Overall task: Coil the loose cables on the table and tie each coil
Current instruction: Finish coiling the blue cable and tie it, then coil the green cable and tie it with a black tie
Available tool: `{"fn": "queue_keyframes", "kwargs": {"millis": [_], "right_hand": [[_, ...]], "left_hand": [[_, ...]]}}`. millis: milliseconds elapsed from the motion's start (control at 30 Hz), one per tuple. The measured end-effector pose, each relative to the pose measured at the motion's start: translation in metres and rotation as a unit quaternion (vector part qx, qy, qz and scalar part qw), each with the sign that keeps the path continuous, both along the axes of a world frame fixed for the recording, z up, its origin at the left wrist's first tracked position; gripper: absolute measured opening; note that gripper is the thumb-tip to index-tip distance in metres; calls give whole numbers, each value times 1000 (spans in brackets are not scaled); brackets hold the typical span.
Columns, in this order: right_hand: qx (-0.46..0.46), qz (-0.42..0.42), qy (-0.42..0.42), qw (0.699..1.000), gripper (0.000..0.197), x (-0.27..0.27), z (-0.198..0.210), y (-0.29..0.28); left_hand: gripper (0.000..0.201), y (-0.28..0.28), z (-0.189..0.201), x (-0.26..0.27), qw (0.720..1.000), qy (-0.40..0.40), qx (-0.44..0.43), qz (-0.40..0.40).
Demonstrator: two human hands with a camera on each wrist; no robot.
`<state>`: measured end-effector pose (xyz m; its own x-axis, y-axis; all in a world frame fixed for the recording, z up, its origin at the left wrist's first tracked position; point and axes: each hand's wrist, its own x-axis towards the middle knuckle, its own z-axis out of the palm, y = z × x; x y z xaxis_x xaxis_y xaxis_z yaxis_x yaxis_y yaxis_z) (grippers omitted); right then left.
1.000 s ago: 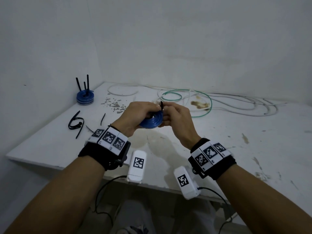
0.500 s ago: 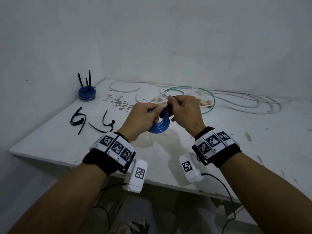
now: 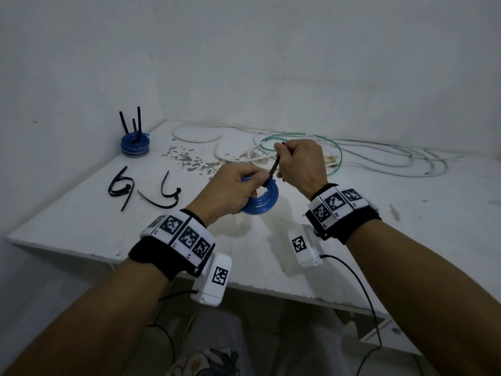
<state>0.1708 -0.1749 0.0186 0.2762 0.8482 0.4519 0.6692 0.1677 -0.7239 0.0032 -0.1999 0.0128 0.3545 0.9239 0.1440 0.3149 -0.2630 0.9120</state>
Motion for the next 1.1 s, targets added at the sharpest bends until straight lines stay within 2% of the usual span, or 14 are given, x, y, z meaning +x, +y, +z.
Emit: {"fn": "queue_keyframes", "kwargs": {"millis": [100,200,300,367,467,533,600,633,700,733,800,900,1000,1100], "right_hand": [[3,-5,-60,998,46,-1,1,7],[-9,-10,-122,992,49,-4,6,11],[-22,-28,-152,988,53,-10,14,19],[-42,-32,-142,988,52,-14,14,25],[-45,3,-52,998,46,-21,12,31],[-68,60,64,994,43,-28,19,28],[-146,130,189,962,51,-38,30,16],[-205,171,222,938,56,-43,35,9],[-302,251,208,896,55,-56,35,0],[-320,277,189,886,50,-63,32,-2],[-299,276,195,892,38,-75,24,1],[-261,222,256,904,27,-86,20,13],[-259,193,299,898,19,-98,19,25],[-280,196,307,888,15,-113,19,40]], "left_hand": [[20,3,5,-2,1000,25,-5,-11],[18,8,11,-4,998,56,25,-12],[17,15,17,-3,997,61,41,-8],[15,17,19,-4,997,67,42,-3],[18,21,16,-12,999,36,24,29],[21,24,11,-22,998,-13,8,67],[23,27,8,-36,994,-53,-2,99],[23,29,7,-43,991,-70,-8,110],[23,34,6,-55,987,-94,-16,126],[22,36,6,-59,986,-103,-24,129],[23,40,6,-69,984,-122,-49,121],[22,44,1,-88,980,-147,-98,93],[14,48,-5,-108,963,-196,-135,128],[24,62,-8,-122,950,-220,-159,157]]}}
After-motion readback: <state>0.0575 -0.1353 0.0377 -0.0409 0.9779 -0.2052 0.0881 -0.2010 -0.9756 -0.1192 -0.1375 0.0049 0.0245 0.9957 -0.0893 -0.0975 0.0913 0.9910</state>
